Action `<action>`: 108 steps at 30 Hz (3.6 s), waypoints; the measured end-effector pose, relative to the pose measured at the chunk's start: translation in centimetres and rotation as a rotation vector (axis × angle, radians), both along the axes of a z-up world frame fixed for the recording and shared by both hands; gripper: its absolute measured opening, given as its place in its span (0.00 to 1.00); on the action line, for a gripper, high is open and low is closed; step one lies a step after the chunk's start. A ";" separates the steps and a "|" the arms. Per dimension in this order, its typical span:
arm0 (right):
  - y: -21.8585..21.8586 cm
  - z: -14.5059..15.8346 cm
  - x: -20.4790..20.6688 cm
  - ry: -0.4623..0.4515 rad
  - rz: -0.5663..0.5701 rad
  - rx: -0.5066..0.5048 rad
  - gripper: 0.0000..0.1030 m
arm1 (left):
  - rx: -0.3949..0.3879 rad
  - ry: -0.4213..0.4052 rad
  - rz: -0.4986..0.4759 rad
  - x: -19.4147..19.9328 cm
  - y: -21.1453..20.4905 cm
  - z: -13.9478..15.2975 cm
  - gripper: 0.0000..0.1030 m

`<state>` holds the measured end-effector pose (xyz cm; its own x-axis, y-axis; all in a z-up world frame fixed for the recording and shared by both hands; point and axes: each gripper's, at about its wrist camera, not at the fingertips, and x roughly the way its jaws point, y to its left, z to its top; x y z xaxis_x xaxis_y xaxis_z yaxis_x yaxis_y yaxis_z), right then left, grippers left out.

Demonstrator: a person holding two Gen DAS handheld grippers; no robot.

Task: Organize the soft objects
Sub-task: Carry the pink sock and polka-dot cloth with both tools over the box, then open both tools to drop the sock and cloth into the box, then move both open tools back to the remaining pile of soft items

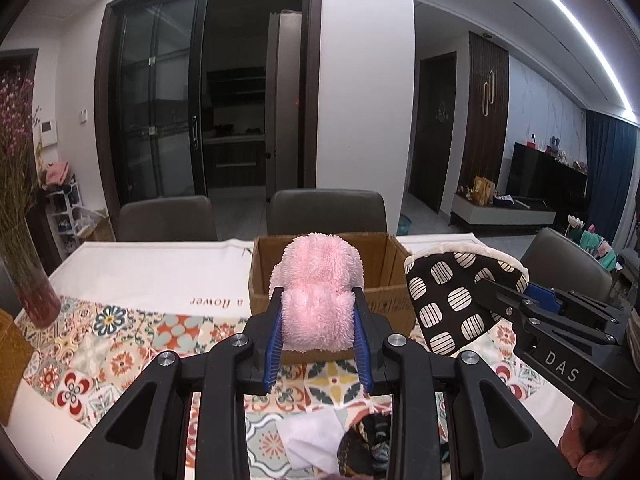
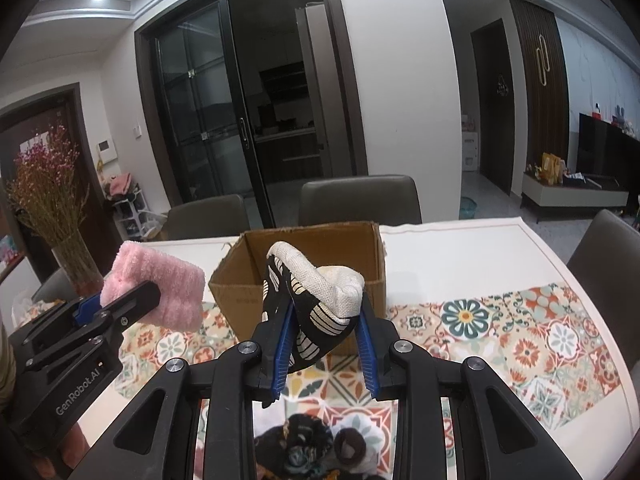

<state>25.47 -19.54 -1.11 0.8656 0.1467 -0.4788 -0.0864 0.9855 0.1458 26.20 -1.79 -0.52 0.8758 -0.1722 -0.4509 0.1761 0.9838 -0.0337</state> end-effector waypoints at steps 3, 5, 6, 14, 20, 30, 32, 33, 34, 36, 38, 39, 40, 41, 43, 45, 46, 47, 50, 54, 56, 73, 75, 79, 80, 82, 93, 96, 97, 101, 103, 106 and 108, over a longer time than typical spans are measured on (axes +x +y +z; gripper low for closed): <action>0.2 0.4 0.5 -0.019 -0.001 -0.005 0.30 | -0.001 -0.017 0.000 0.7 -0.1 0.5 0.30; 0.3 0.8 1.0 -0.036 -0.002 -0.009 0.30 | 0.000 -0.028 0.001 1.2 -0.1 0.8 0.30; 0.3 1.0 1.2 -0.042 -0.002 -0.011 0.30 | 0.001 -0.035 0.002 1.5 -0.1 1.0 0.30; 0.3 2.1 3.1 -0.093 -0.013 -0.025 0.30 | 0.001 -0.070 0.000 3.8 0.0 1.8 0.30; 0.2 2.7 4.9 -0.128 -0.019 -0.040 0.30 | 0.003 -0.084 0.007 5.7 -0.1 1.9 0.30; 0.7 2.6 8.0 -0.142 -0.017 -0.065 0.30 | 0.008 -0.094 0.002 8.8 -0.5 1.6 0.30; 0.7 2.5 8.6 -0.137 -0.017 -0.068 0.30 | 0.009 -0.088 0.004 9.5 -0.8 1.3 0.30; 0.7 2.3 9.1 -0.132 -0.015 -0.070 0.30 | 0.006 -0.083 0.002 9.8 -0.8 1.2 0.30; 0.7 2.2 9.3 -0.130 -0.016 -0.071 0.30 | 0.003 -0.077 0.002 10.2 -0.9 1.0 0.30; 0.7 2.0 10.0 -0.124 -0.017 -0.077 0.30 | 0.003 -0.066 0.004 10.9 -1.0 0.6 0.30; 0.8 1.9 10.9 -0.117 -0.018 -0.080 0.30 | 0.005 -0.056 0.006 11.7 -1.2 0.2 0.30; 0.9 1.8 11.3 -0.112 -0.019 -0.083 0.30 | 0.005 -0.048 0.007 12.1 -1.2 0.0 0.30; 1.0 1.7 11.7 -0.108 -0.019 -0.085 0.30 | 0.005 -0.043 0.007 12.5 -1.3 -0.2 0.30; 1.1 1.6 12.0 -0.103 -0.021 -0.088 0.30 | 0.004 -0.036 0.009 12.9 -1.3 -0.4 0.30; 1.3 1.3 12.9 -0.090 -0.018 -0.096 0.30 | 0.002 -0.024 0.006 13.5 -1.4 -0.8 0.30; 1.5 1.0 13.5 -0.076 -0.017 -0.104 0.30 | 0.002 -0.006 0.007 14.4 -1.5 -1.3 0.30; 1.7 0.7 13.9 -0.068 -0.015 -0.108 0.30 | -0.003 0.003 0.005 14.8 -1.5 -1.5 0.30; 1.7 0.5 14.2 -0.062 -0.015 -0.111 0.30 | -0.005 0.013 0.005 15.1 -1.5 -1.7 0.30; 1.8 -0.2 15.0 -0.035 -0.009 -0.120 0.30 | -0.008 0.048 0.001 16.2 -1.6 -2.6 0.30; 1.9 -1.5 15.9 0.008 -0.001 -0.131 0.30 | -0.012 0.089 -0.006 17.1 -1.7 -3.7 0.30; 1.9 -2.1 16.2 0.028 0.002 -0.132 0.30 | -0.007 0.105 -0.009 17.6 -1.8 -4.1 0.30; 2.1 -6.0 18.1 0.174 0.053 -0.169 0.31 | 0.045 0.224 -0.011 18.9 -2.5 -7.3 0.36; 2.1 -6.3 18.1 0.183 0.056 -0.170 0.31 | 0.045 0.235 -0.014 19.0 -2.6 -7.5 0.39; 2.0 -6.4 18.2 0.205 0.064 -0.154 0.42 | 0.047 0.235 -0.018 19.0 -2.3 -7.7 0.48; 1.9 -6.4 18.3 0.212 0.065 -0.145 0.45 | 0.046 0.232 -0.018 18.9 -2.4 -7.6 0.53; 1.7 -6.2 18.2 0.208 0.051 -0.142 0.48 | 0.047 0.221 -0.015 18.6 -2.3 -7.3 0.53; 1.6 -3.4 15.8 0.145 0.019 -0.137 0.48 | 0.061 0.140 0.004 15.4 -1.8 -4.5 0.56; 1.6 -2.5 14.6 0.123 0.022 -0.138 0.48 | 0.056 0.125 0.004 14.5 -1.4 -3.8 0.56; 1.8 -2.2 14.4 0.117 0.021 -0.138 0.48 | 0.054 0.119 0.005 14.1 -1.4 -3.5 0.56; 1.7 -1.2 13.2 0.096 0.017 -0.138 0.48 | 0.052 0.094 0.006 12.5 -1.4 -2.7 0.57; 1.5 -0.7 12.5 0.086 0.014 -0.134 0.48 | 0.052 0.082 0.004 11.8 -1.5 -2.1 0.58; 1.3 -0.1 11.5 0.072 0.007 -0.130 0.48 | 0.051 0.066 0.002 10.8 -1.5 -1.4 0.58; 1.2 0.2 10.9 0.063 0.004 -0.128 0.48 | 0.050 0.058 0.001 10.0 -1.6 -1.0 0.58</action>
